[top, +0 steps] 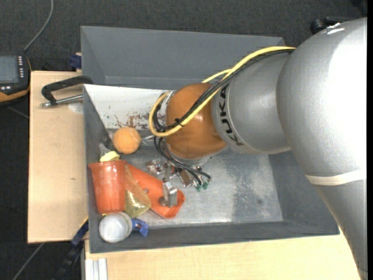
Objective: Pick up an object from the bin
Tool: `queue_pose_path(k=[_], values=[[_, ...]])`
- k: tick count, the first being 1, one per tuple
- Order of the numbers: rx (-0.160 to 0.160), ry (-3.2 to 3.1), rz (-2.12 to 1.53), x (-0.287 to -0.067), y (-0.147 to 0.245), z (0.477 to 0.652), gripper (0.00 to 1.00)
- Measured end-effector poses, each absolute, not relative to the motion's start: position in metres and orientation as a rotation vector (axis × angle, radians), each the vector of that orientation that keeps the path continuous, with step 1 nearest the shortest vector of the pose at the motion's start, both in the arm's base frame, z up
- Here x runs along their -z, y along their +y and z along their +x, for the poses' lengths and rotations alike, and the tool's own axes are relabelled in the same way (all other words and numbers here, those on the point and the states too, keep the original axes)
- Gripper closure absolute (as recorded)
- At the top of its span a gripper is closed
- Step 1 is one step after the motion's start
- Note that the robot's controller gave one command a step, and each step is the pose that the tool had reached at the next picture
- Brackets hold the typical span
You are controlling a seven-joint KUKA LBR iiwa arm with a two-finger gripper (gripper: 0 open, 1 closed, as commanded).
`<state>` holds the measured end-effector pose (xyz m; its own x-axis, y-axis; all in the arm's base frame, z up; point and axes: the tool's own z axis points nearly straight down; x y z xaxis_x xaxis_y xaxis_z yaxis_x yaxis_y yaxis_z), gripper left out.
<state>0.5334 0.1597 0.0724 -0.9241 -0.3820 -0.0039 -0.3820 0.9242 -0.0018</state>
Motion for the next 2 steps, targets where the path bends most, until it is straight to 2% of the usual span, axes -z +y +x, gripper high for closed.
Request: queue_pose_path(k=[2], values=[[-0.004, 3.057, -0.692, -0.0734, 0.1545, 0.5374, 1.00]])
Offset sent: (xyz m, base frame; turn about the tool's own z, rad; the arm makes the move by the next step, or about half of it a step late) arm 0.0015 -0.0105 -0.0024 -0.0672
